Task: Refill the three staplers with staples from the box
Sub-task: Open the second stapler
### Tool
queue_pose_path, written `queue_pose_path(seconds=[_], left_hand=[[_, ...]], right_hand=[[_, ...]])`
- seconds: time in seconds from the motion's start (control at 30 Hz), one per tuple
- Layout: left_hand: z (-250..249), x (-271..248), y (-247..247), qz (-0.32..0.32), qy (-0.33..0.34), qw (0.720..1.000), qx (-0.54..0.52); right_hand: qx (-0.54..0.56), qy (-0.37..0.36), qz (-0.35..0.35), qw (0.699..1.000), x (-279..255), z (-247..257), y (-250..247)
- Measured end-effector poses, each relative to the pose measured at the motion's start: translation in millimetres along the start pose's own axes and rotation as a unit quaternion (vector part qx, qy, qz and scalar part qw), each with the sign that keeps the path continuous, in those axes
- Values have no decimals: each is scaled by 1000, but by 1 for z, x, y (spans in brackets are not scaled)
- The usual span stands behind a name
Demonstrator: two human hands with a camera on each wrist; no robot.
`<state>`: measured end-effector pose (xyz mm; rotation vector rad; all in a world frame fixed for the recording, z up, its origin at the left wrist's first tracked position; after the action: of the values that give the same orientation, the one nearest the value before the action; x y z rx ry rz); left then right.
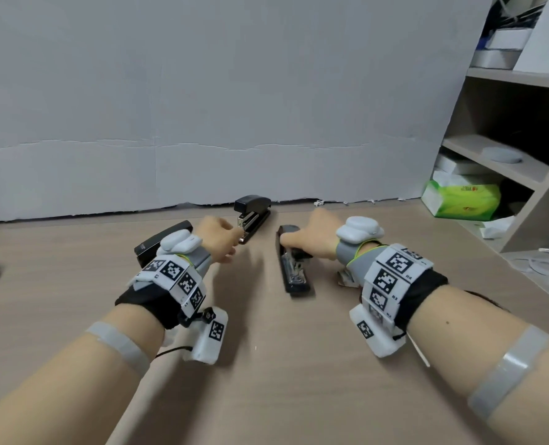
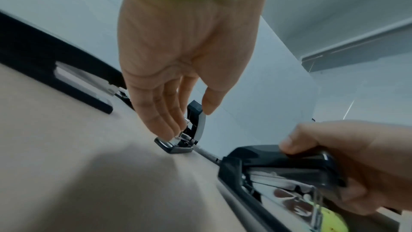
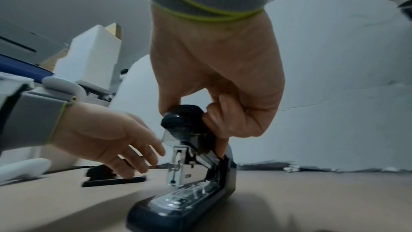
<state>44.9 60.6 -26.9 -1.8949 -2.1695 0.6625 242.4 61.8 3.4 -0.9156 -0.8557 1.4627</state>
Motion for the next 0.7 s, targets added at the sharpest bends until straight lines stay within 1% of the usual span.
queue_pose_path(seconds=[0.1, 0.2, 0.27, 0.37, 0.43, 0.57, 0.63, 0.7], left_hand=[[-13, 21, 0, -53, 18, 997, 57], [-24, 39, 4, -91, 46, 982, 157], [-28, 56, 9, -106, 44, 978, 172], [-28, 70, 13, -90, 51, 978, 182], [-27, 76, 16, -71, 57, 973, 213], [-28, 79, 21, -74, 78, 971, 215], [-26, 78, 21, -68, 92, 971, 210], [-23, 75, 19, -45, 113, 972, 202]], right_hand=[[-27, 46, -23, 998, 22, -17, -12], [-37, 75, -31, 996, 35, -31, -19], [-46, 83, -35, 995, 45, -38, -20], [-38, 84, -38, 995, 52, -41, -19], [-32, 80, -34, 996, 58, -44, -16], [-40, 74, -17, 996, 60, -49, -18], [-32, 69, -39, 996, 56, -46, -18], [-14, 40, -87, 995, 51, -36, -20]])
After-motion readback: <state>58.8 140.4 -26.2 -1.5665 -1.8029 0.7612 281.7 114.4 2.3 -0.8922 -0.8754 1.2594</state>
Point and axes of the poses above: each hand's wrist, its own x-axis towards the middle knuckle, its own y-axis out of the palm, z = x × y, the point moved 2 cm from there along x, towards the middle knuckle, and after that the axes turned 1 degree about z, right-handed, at the moved point
